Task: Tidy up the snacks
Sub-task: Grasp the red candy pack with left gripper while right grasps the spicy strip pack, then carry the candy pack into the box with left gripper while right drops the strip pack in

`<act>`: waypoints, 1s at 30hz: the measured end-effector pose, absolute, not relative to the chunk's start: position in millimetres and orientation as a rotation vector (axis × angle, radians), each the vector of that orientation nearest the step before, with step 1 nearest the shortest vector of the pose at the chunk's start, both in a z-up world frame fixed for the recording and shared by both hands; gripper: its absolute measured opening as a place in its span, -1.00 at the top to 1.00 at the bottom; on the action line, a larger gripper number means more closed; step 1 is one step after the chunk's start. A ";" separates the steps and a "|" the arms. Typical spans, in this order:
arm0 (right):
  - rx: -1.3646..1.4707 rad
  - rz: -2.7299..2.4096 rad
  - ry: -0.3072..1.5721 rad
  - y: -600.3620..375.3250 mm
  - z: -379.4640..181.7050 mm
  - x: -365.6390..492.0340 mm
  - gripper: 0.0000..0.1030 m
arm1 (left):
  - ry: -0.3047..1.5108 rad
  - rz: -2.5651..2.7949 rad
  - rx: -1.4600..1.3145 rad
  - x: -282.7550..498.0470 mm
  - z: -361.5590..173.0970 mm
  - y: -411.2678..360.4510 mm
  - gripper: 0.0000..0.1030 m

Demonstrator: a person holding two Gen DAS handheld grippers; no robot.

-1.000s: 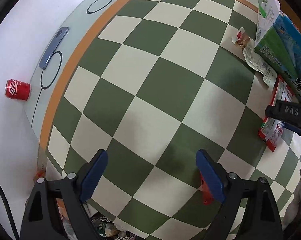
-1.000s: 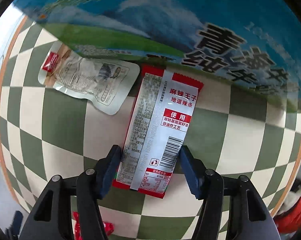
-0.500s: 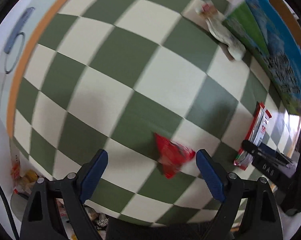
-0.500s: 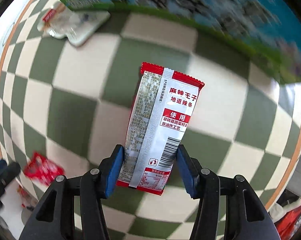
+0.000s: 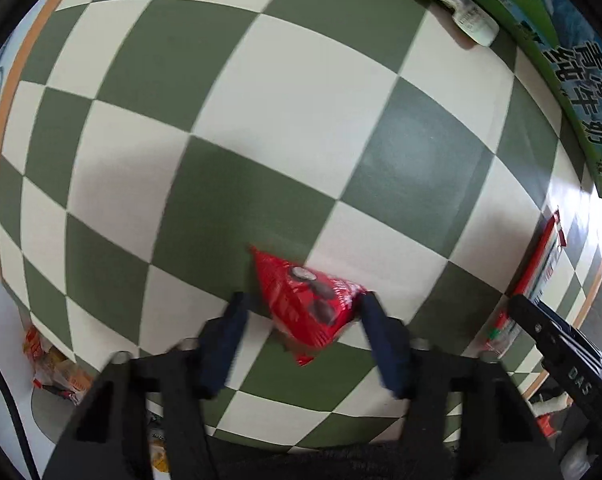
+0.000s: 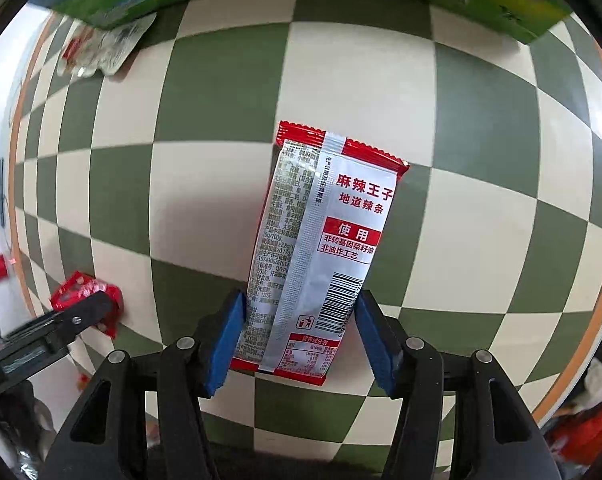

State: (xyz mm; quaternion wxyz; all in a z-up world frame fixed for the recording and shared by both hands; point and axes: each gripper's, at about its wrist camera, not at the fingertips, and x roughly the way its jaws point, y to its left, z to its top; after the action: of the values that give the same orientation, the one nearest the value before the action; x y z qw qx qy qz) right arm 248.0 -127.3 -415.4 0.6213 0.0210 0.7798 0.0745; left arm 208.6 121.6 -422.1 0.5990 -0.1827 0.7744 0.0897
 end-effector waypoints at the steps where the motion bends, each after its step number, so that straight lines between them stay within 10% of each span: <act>1: 0.038 0.159 1.790 -130.9 -414.3 254.2 -0.16 | 1.791 0.208 -0.402 207.8 -421.4 119.5 0.10; 14: -0.171 0.186 1.790 -128.5 -402.5 231.0 -0.08 | 1.767 0.074 -0.195 223.7 -418.5 55.9 0.19; 21: 0.113 0.157 1.863 -174.5 -396.0 231.3 -0.49 | 1.783 0.064 -0.175 227.5 -425.5 52.5 0.19; 30: 0.187 0.058 1.878 -186.4 -398.1 232.9 -0.50 | 1.812 0.045 -0.194 248.3 -439.3 60.2 0.16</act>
State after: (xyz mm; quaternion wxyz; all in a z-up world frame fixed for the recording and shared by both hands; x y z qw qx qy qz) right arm 232.9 -186.4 -398.1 0.5863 0.0803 0.8057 0.0247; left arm 248.3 60.2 -439.3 0.6125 -0.0843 0.7857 0.0194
